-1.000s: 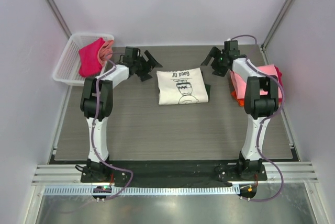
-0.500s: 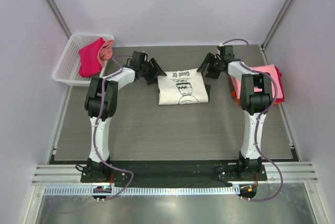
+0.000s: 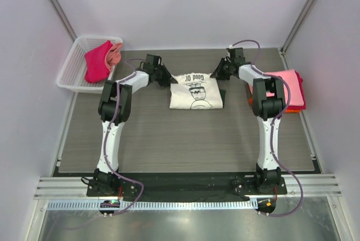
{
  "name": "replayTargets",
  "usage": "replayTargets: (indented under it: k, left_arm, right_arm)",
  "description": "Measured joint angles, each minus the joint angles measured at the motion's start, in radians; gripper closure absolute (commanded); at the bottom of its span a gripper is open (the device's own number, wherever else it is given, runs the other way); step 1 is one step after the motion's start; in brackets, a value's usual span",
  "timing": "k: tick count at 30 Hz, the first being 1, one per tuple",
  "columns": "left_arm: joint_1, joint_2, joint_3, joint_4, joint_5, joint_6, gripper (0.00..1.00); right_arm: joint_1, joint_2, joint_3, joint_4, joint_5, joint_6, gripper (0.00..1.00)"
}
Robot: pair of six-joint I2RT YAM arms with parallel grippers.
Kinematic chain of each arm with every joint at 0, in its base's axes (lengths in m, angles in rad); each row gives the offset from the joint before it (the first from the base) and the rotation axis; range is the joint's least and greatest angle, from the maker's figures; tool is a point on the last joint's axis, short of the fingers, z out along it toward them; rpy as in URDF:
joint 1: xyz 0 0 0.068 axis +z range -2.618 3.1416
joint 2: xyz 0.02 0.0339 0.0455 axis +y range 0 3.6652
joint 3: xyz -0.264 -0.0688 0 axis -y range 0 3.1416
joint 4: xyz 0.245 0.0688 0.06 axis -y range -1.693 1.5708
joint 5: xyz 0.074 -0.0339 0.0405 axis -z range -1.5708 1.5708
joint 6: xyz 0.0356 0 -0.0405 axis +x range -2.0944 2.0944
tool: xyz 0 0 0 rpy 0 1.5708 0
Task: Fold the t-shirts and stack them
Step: Neatly place the folded tshirt to the corner
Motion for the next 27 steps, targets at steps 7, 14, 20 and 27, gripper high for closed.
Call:
replayTargets:
  k: [7,14,20,27]
  left_arm:
    - [-0.01,0.003,0.008,0.014,-0.021,0.011,1.0]
    - [-0.092,-0.158,-0.119,0.018,-0.081,0.039,1.0]
    - [-0.306,-0.416,-0.214,0.047,-0.131,0.036,1.0]
    - [-0.585,-0.534,-0.171,0.208,-0.21,0.003,1.0]
  right_arm:
    - [0.008,-0.033,-0.019,-0.019,0.069,0.002,0.99]
    - [-0.001,-0.323,-0.248,-0.086,0.111,0.001,0.99]
    - [-0.089,-0.783,-0.401,-0.171,0.173,0.003,0.99]
    - [-0.431,-1.062,-0.332,-0.368,0.192,0.004,0.99]
